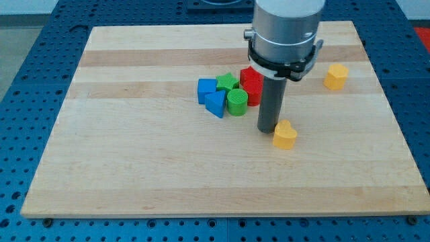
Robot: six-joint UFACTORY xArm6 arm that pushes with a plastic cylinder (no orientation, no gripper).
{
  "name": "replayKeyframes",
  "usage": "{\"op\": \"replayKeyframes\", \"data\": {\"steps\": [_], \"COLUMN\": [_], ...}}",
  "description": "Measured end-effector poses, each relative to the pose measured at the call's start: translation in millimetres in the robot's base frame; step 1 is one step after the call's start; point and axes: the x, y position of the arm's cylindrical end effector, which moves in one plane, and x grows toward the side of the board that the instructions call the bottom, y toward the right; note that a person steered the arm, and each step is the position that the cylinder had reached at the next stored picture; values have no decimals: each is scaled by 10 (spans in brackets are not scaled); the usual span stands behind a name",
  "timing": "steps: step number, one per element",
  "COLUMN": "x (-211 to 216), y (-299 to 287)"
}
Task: Slide yellow heart towards center right
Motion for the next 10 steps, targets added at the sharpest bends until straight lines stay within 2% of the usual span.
{"op": "replayKeyframes", "data": {"steps": [1, 2, 3, 5, 7, 8, 9, 10], "x": [131, 381, 348, -130, 278, 346, 214, -12], "y": [-524, -694, -71, 731, 653, 835, 1259, 1267]}}
